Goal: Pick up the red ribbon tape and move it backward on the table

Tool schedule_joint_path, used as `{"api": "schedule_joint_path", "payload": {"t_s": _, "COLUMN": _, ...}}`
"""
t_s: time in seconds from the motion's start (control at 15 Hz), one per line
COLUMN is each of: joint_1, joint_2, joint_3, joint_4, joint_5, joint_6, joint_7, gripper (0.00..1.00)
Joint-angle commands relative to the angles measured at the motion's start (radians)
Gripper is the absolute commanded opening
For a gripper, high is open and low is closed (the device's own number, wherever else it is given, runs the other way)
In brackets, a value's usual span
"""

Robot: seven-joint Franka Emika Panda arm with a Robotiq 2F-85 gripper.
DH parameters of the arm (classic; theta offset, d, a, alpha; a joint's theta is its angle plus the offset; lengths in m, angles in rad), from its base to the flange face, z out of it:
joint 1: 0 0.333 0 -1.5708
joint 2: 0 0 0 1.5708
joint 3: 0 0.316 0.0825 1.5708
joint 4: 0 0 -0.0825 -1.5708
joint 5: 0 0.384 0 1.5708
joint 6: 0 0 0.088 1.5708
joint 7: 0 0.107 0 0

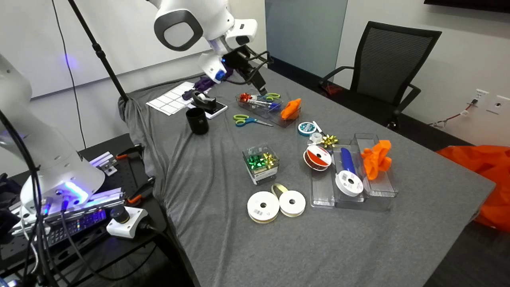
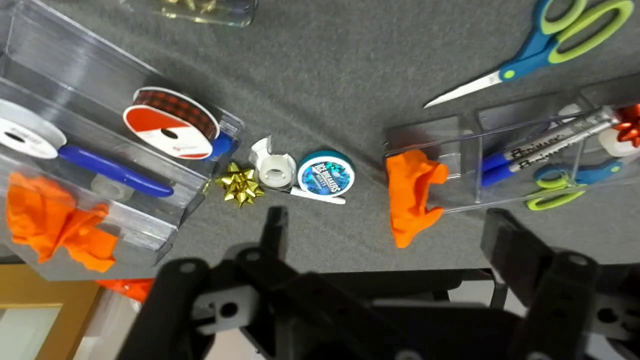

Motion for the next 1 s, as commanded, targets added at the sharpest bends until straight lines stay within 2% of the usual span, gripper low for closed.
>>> {"api": "schedule_joint_path", "payload": {"t_s": 0.0, "joint_1": 0.004, "joint_2": 0.132, "joint_3": -0.023, "joint_4": 0.115, "joint_5": -0.127, "joint_6": 0.054, "joint_7": -0.015, "gripper": 1.00}}
{"api": "schedule_joint_path", "payload": {"t_s": 0.07, "joint_1": 0.008, "joint_2": 0.156, "joint_3": -0.034, "joint_4": 0.136, "joint_5": -0.170, "joint_6": 0.062, "joint_7": -0.002, "gripper": 1.00}}
{"api": "schedule_joint_path", "payload": {"t_s": 0.13, "joint_1": -0.037, "joint_2": 0.182, "joint_3": -0.009, "joint_4": 0.164, "joint_5": -0.297, "joint_6": 0.044, "joint_7": 0.073, "gripper": 1.00}}
{"api": "schedule_joint_path", "payload": {"t_s": 0.2, "joint_1": -0.031, "joint_2": 0.205, "joint_3": -0.026, "joint_4": 0.188, "joint_5": -0.367, "joint_6": 0.040, "joint_7": 0.104, "gripper": 1.00}}
{"api": "schedule_joint_path", "payload": {"t_s": 0.27, "joint_1": -0.065, "joint_2": 0.141, "joint_3": 0.032, "joint_4": 0.124, "joint_5": -0.310, "joint_6": 0.041, "joint_7": 0.096, "gripper": 1.00}}
{"api": "schedule_joint_path", "payload": {"t_s": 0.33, "joint_1": -0.069, "joint_2": 0.159, "joint_3": 0.032, "joint_4": 0.139, "joint_5": -0.338, "joint_6": 0.041, "joint_7": 0.125, "gripper": 1.00}}
{"api": "schedule_joint_path", "payload": {"t_s": 0.67, "joint_1": -0.081, "joint_2": 0.155, "joint_3": 0.051, "joint_4": 0.139, "joint_5": -0.333, "joint_6": 0.041, "joint_7": 0.122, "gripper": 1.00}}
{"api": "schedule_joint_path", "payload": {"t_s": 0.8, "joint_1": -0.051, "joint_2": 0.195, "joint_3": 0.015, "joint_4": 0.141, "joint_5": -0.393, "joint_6": 0.117, "joint_7": 0.182, "gripper": 1.00}}
{"api": "schedule_joint_path", "payload": {"t_s": 0.87, "joint_1": -0.024, "joint_2": 0.235, "joint_3": -0.027, "joint_4": 0.160, "joint_5": -0.475, "joint_6": 0.156, "joint_7": 0.242, "gripper": 1.00}}
{"api": "schedule_joint_path", "payload": {"t_s": 0.93, "joint_1": 0.051, "joint_2": 0.289, "joint_3": -0.124, "joint_4": 0.190, "joint_5": -0.568, "joint_6": 0.208, "joint_7": 0.311, "gripper": 1.00}}
